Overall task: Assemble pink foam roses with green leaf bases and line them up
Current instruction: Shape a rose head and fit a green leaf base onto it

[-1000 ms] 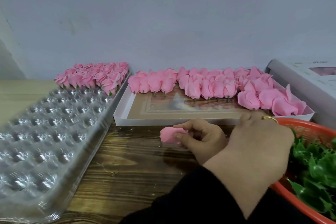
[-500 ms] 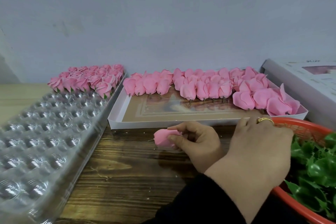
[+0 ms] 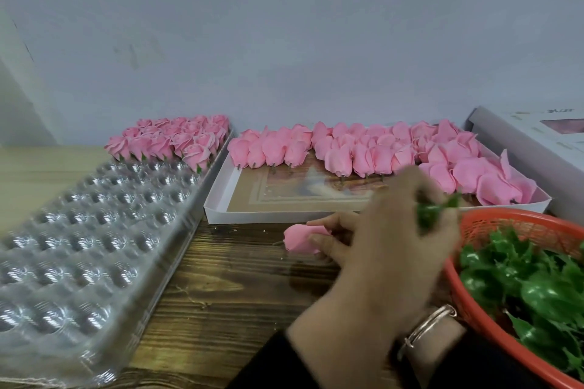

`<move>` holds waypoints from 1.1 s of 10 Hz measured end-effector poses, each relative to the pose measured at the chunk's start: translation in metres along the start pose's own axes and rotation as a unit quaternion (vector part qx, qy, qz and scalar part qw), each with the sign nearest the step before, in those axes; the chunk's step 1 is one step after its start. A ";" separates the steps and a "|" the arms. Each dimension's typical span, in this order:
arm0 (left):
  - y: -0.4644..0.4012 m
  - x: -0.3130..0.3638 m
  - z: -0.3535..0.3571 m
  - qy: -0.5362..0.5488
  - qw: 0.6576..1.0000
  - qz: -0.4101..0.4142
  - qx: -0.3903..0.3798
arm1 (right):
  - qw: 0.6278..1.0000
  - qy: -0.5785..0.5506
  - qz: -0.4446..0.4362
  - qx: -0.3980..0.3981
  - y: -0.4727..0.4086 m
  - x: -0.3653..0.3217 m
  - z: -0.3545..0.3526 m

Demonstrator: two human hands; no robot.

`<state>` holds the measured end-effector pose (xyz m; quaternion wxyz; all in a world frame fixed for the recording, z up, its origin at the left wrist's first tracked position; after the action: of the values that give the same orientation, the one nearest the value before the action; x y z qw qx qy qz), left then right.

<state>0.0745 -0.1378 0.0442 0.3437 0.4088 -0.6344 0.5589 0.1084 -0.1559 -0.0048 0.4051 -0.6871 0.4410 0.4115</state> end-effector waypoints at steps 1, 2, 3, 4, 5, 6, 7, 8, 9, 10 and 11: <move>0.010 0.005 -0.054 0.122 0.986 -0.042 0.102 | 0.999 0.001 -0.041 0.024 0.000 0.001 -0.001; 0.019 -0.017 -0.097 0.161 0.958 -0.058 0.230 | 0.998 -0.028 -0.042 0.028 0.003 0.004 -0.002; 0.029 -0.035 -0.118 0.232 0.921 -0.103 0.295 | 0.998 -0.017 -0.040 0.037 0.002 0.007 -0.003; 0.034 -0.052 -0.121 0.205 0.930 -0.133 0.273 | 0.997 -0.034 -0.037 0.067 0.001 0.007 -0.005; 0.033 -0.059 -0.123 0.168 0.949 -0.127 0.234 | 0.991 -0.082 -0.036 0.095 0.002 0.002 -0.006; 0.032 -0.064 -0.123 0.179 0.951 -0.157 0.197 | 0.984 -0.128 -0.047 0.113 0.003 -0.002 -0.005; 0.033 -0.066 -0.119 0.212 0.947 -0.176 0.167 | 0.984 -0.124 -0.076 0.107 0.006 -0.007 -0.002; 0.034 -0.067 -0.116 0.240 0.943 -0.187 0.136 | 0.987 -0.074 -0.104 0.101 0.008 -0.007 0.001; 0.034 -0.068 -0.115 0.250 0.939 -0.198 0.128 | 0.988 -0.017 -0.114 0.103 0.008 -0.004 0.002; 0.034 -0.068 -0.114 0.260 0.935 -0.199 0.134 | 0.985 0.050 -0.128 0.108 0.007 -0.004 0.002; 0.036 -0.067 -0.111 0.263 0.935 -0.202 0.125 | 0.979 0.094 -0.142 0.116 0.007 -0.004 0.002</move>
<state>0.0686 -0.0172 -0.0157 0.5495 0.4065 -0.3507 0.6402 0.1006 -0.1553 -0.0034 0.4931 -0.7268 0.4195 0.2296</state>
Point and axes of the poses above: each hand's wrist, its own y-axis away from the middle knuckle, its own z-axis out of the palm, x = y × z, the point moved 1 cm from there along -y, towards the middle knuckle, and after that the axes turned 10 degrees about y, right-handed, at the moved point
